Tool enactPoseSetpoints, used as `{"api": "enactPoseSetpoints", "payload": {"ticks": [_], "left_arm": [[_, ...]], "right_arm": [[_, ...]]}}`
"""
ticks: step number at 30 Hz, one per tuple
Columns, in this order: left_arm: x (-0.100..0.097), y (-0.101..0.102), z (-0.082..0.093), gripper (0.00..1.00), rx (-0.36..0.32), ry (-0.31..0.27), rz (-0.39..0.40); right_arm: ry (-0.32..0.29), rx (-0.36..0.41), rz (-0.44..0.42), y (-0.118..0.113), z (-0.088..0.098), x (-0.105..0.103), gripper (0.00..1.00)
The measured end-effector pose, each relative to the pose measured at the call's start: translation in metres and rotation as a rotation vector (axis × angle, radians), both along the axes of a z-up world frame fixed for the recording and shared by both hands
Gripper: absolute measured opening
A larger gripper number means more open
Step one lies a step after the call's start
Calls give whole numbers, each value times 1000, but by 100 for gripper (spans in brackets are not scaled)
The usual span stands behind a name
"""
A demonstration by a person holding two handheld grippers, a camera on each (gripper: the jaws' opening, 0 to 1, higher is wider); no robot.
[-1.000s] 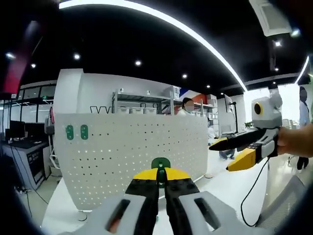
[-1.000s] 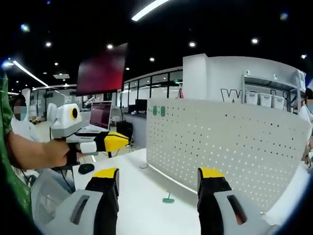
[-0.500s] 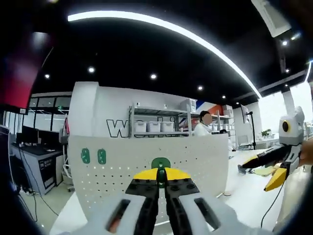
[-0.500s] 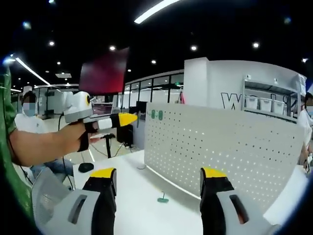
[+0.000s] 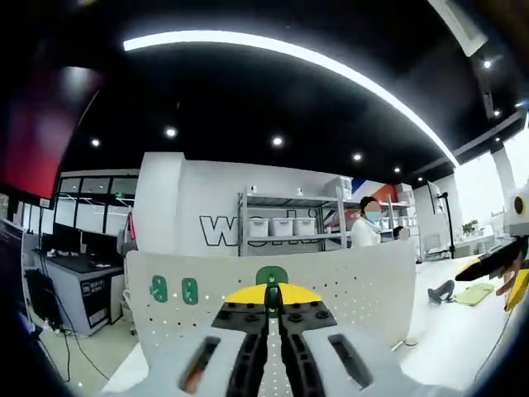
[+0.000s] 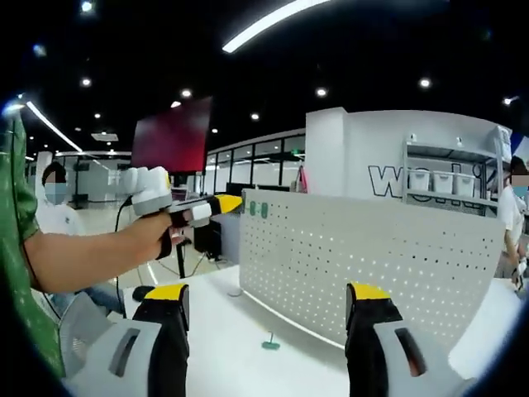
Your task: Insert the hook assembly into the mounting plate slot until the hook locks in place.
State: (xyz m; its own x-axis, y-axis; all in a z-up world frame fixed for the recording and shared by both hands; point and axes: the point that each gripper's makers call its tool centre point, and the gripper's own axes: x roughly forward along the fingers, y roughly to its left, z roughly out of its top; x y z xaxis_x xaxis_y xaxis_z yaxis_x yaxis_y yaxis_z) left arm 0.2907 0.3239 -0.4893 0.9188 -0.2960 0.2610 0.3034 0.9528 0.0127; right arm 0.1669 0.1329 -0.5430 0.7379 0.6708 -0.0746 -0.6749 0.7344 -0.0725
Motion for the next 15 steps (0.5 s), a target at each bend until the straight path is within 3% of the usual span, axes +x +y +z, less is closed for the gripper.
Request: {"api": "enactPoseSetpoints", "payload": {"ticks": [8,15], "left_arm": [[28,2,0,2,13,0,35],[59,9,-12,3,49,13,71]], "right_arm": [[46,-9,-15,-7,-10,1,85],[10,20,-9,-4,8,-2,92]]}}
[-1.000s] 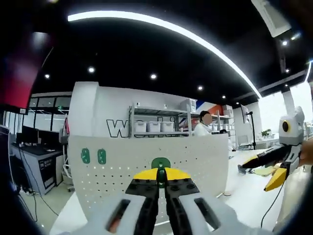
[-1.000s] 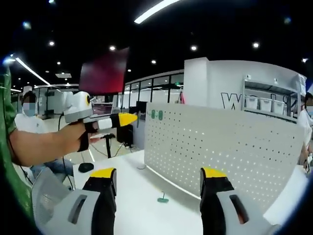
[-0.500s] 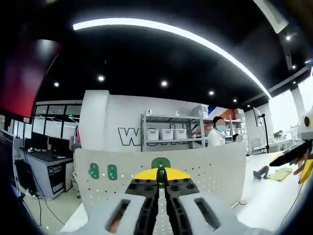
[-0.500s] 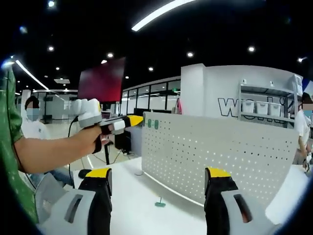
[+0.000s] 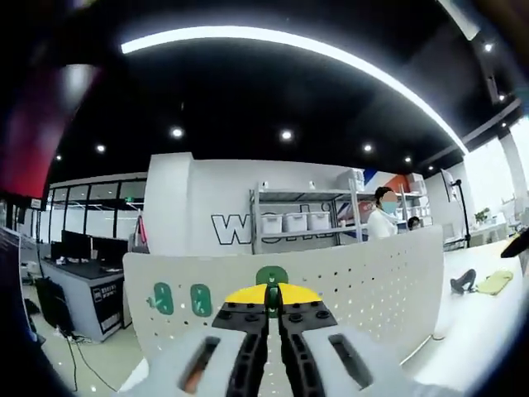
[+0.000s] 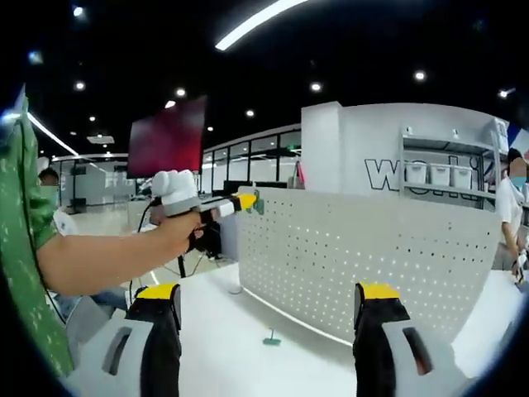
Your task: Insert the hook assembly into the mounting plate slot until the hook locks in place.
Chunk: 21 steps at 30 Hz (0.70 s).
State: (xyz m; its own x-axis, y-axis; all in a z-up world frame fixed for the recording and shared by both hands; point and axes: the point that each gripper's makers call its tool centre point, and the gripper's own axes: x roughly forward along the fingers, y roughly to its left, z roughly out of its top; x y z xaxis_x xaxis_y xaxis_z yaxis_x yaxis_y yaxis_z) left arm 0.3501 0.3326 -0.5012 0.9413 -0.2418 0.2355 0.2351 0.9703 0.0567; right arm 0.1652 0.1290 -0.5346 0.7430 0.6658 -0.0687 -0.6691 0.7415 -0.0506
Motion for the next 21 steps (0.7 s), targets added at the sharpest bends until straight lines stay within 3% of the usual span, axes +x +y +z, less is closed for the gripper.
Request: {"api": "enactPoseSetpoints", "payload": {"ticks": [9,12,21], "left_arm": [[25,6,-5,3,-1,-2,40],[32,5,-5,3,-10,-8,41],[47,10,-5,3,-29,-22,68]], "right_arm": [[-20,4,-2,4,7,7,100],[4,14,12,8,6,8,99],[-1,-7,38,15,6,9,100]]}}
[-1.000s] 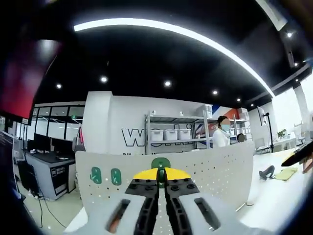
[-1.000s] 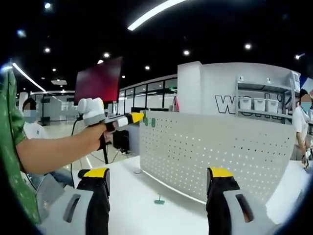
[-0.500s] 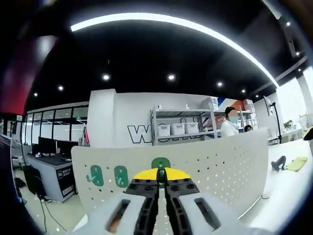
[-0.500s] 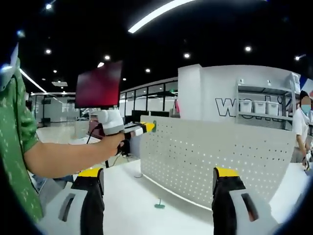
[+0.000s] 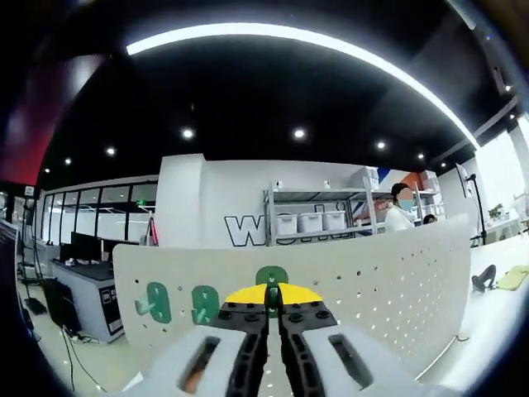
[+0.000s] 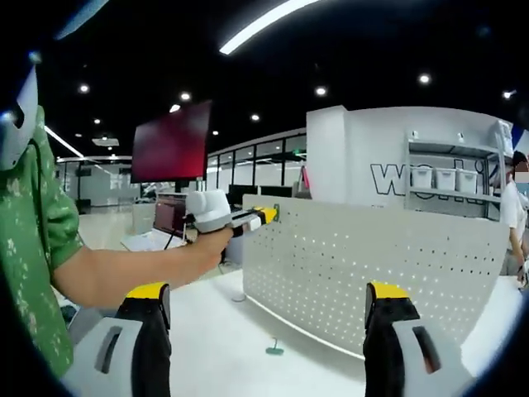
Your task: Insert the hook assembly into the mounting plate slot until the hook locks in place.
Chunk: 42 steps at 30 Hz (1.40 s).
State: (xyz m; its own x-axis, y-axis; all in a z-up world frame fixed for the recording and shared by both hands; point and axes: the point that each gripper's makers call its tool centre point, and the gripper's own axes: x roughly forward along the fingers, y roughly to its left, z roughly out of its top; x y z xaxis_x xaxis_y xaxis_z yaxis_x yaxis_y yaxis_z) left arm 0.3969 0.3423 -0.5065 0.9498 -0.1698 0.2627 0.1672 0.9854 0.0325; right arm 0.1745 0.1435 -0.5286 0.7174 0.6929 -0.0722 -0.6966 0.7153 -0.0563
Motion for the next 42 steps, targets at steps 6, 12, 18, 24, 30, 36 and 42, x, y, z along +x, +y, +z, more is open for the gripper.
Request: {"api": "enactPoseSetpoints", "payload": {"ticks": [6,12,18,24,30,36,42], "left_arm": [[5,3,-2,3,1,-3,10],[10,7,-2,3,-11,-8,22],[15,6,-4,3,-21,-7,23],[17,6,-5,3,-18,-5,26],[16,5,-6,3,-9,-7,26],[17,5,-7,3,-1,-10,29],[17,5,-10,3,-4,-12,34]], "right_arm": [[7,4,-10,-2,-1,7,100],[15,0,-13,-2,-3,10,100],[18,1,-17,-3,-3,11,100],[19,6,-23,-5,-2,11,100],[24,9,-24,-6,-3,12,100],[29,11,-23,-6,-4,12,99],[34,12,-22,-6,-4,12,99]]}}
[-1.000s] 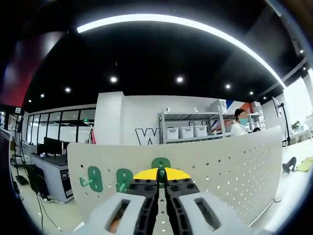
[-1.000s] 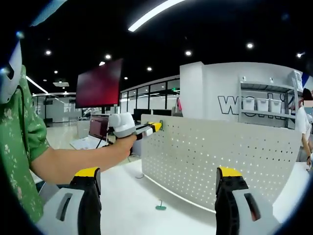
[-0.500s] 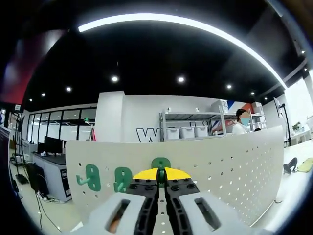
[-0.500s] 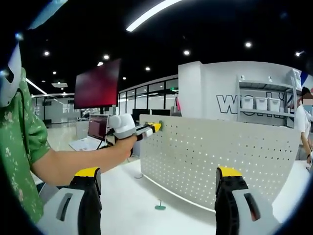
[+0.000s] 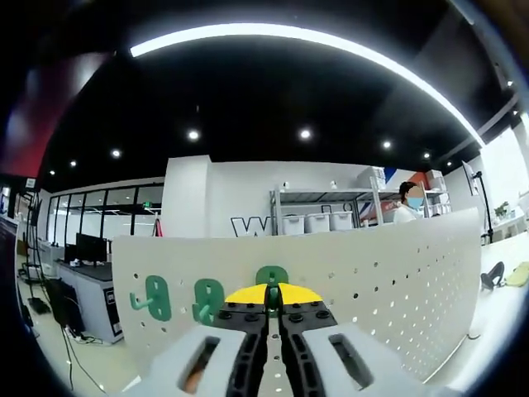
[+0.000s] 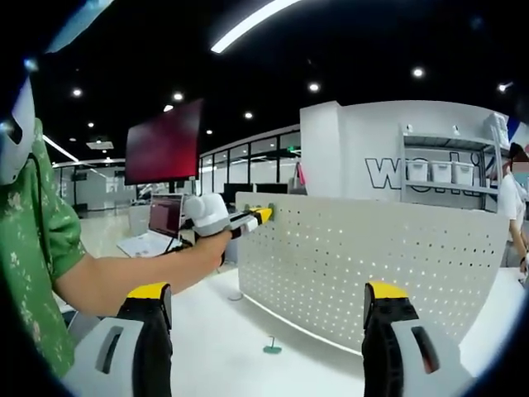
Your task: Insert the hook assembly into the mounting plate slot until the hook locks in place.
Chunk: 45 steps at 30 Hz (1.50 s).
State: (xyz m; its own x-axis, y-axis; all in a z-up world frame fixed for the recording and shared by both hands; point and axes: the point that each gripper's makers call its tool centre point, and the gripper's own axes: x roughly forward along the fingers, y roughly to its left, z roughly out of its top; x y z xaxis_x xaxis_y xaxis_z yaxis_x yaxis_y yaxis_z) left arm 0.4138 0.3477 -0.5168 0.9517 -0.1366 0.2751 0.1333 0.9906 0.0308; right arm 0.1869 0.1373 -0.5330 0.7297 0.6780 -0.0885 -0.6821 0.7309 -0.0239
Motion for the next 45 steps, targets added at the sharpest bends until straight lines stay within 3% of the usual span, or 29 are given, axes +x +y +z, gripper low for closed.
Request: {"api": "enactPoseSetpoints", "payload": {"ticks": [12,23,32,45], "left_arm": [[3,0,-5,3,-2,4,1],[5,-1,-3,2,37,-11,22],[9,-4,-5,2,128,3,56],[12,-1,-3,2,139,-17,49]], "right_arm": [[8,-3,-2,-1,-2,1,98],[20,-6,4,2,-5,1,97],[27,2,7,3,-6,1,97],[32,14,-1,-1,-6,2,96]]}}
